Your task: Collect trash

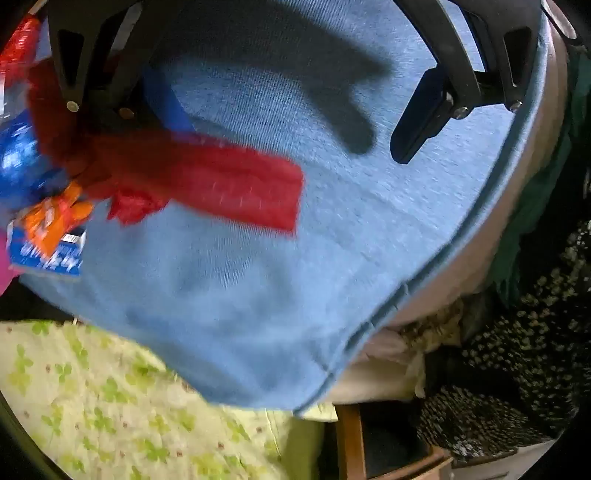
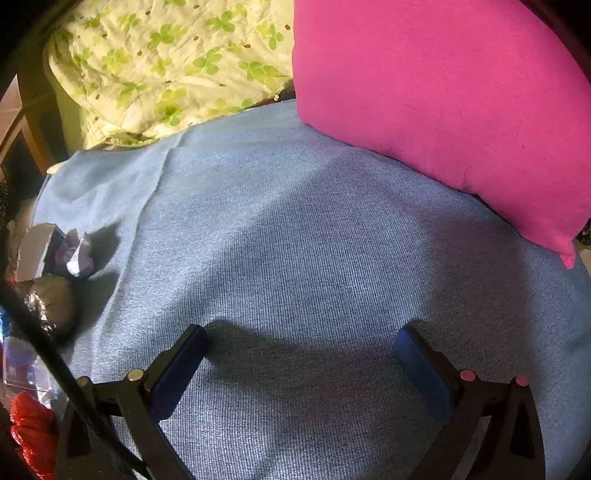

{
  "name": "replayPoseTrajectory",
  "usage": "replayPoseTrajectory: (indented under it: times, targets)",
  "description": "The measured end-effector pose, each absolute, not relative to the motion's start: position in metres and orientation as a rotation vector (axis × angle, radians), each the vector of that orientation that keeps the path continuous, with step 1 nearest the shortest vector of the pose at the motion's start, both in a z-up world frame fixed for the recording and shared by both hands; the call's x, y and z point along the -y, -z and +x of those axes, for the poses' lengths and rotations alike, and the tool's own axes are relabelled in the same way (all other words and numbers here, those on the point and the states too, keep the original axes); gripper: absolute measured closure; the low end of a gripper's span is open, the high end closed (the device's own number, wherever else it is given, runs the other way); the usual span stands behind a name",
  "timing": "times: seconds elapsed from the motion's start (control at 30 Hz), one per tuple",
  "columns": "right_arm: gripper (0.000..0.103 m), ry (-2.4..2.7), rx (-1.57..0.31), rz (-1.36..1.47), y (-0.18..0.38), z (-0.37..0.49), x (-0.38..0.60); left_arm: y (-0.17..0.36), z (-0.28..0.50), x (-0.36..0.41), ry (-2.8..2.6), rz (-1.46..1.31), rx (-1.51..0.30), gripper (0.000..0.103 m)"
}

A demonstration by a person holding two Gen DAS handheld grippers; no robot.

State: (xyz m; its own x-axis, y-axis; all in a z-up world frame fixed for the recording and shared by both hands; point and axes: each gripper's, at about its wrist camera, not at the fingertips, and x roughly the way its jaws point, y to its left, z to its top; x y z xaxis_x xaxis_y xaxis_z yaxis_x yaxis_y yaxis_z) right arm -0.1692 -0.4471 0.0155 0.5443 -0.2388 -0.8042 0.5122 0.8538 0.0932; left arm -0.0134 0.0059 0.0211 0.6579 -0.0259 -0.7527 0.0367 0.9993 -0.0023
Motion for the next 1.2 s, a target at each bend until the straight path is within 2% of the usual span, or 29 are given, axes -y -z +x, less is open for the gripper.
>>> replayPoseTrajectory:
  times: [0.13,0.27,0.57,0.7,1.2]
  targets:
    - [0.0,0.352,-0.888,0.369,-0.022,-0.173,0.451,-0.049,-0.032,-0.012,0.062,-0.029,-0.801,0.0]
    - [0.0,0.302,-0.797,0.426,-0.043,-0.204,0.438,-0.075,-0.06,-0.007,0.082,0.005,-0.745,0.0]
    - [0.0,0.304,-0.632,0.179,-0.134,-0.305,0.321,-0.11,-0.136,0.0,0.134,0.02,-0.708,0.0]
    - [0.0,0.316,-0.584,0.181,-0.162,-0.339,0.277,-0.114,-0.173,0.003,0.138,0.047,-0.688,0.0]
    - [0.0,0.254,-0.647,0.212,-0.144,-0.371,0.206,-0.116,-0.234,0.01,0.221,0.054,-0.695,0.0]
